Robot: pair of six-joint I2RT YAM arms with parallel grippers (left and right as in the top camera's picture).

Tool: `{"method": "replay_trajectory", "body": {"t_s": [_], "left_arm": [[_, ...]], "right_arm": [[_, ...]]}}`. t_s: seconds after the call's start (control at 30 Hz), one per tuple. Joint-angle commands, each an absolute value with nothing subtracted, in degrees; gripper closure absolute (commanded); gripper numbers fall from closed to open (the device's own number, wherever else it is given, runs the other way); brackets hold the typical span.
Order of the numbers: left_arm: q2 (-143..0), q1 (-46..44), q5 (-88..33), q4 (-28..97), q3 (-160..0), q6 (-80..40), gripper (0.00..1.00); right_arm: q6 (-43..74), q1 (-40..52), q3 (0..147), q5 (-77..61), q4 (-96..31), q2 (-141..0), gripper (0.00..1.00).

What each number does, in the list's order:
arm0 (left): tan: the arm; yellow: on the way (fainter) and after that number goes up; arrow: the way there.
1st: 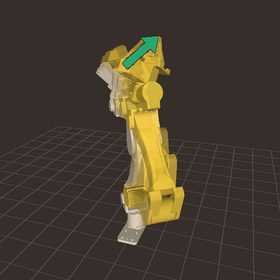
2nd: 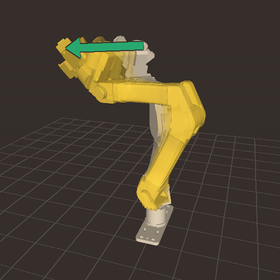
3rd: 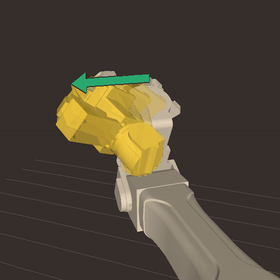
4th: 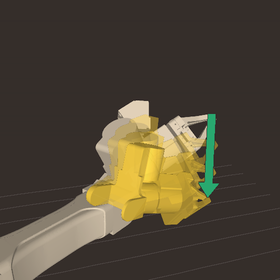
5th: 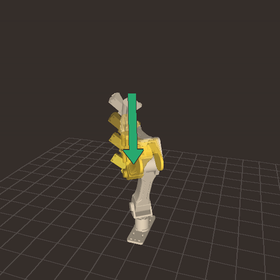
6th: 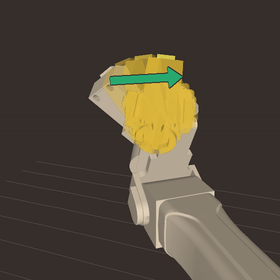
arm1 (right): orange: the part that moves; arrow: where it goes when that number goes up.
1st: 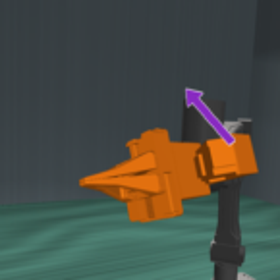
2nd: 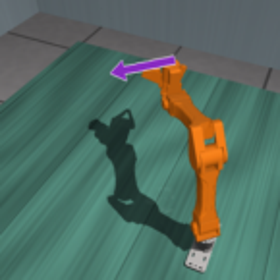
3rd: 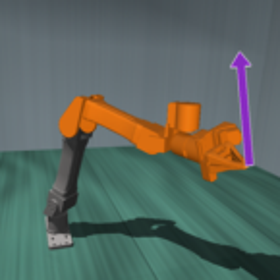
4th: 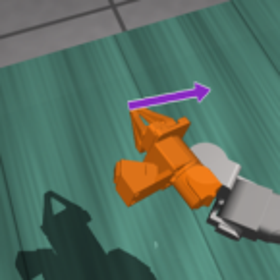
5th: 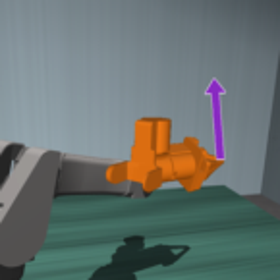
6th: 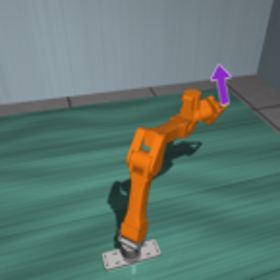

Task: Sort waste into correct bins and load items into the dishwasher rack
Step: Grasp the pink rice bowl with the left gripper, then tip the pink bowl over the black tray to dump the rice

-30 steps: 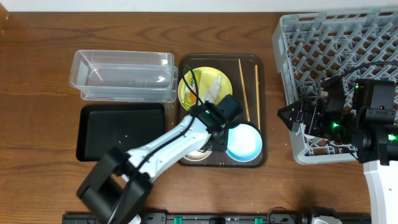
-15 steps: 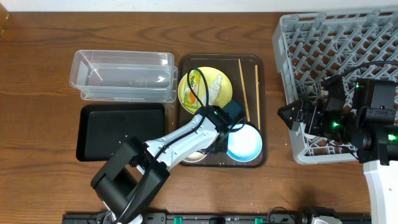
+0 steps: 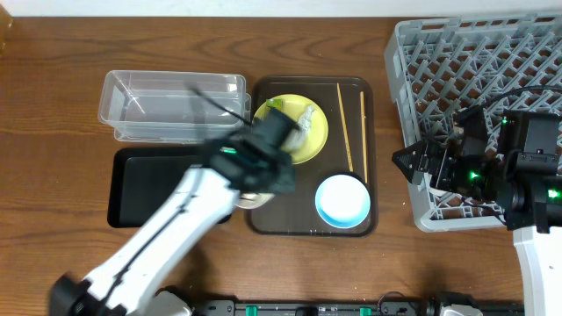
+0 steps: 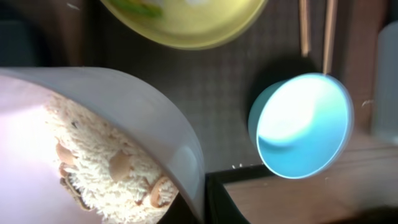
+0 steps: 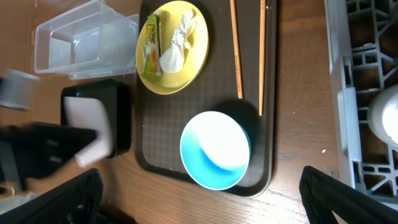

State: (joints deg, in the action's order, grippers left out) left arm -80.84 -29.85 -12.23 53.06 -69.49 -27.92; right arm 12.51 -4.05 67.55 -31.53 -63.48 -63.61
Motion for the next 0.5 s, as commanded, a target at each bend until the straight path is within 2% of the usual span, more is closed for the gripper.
{"method": "replay_trajectory", "body": {"t_s": [0.0,0.13,0.33,0.47], "left_arm": [[-77.78,-19.51,-30.3,54.17,-68.69,-18.46,0.94],[-77.14,-3.81,-49.65,55.7,-64.88,-8.32,0.94],[-79.35,15.14,-71.5,54.85,-54.28,7.88,0.94],[-82.94,21.98,-83.15,53.89,-49.69,15.55,0.94]], "right_arm": [[11.73,-3.36,68.14,-32.18,-63.42,-63.37,0.02],[11.73,-3.36,68.14,-31.51,-63.44,-63.37,0.01],[11.75,-3.36,68.14,-31.51,-63.05,-63.37,0.01],[11.75,-3.36,68.14,-31.51,-62.67,-63.37,0.01]]}}
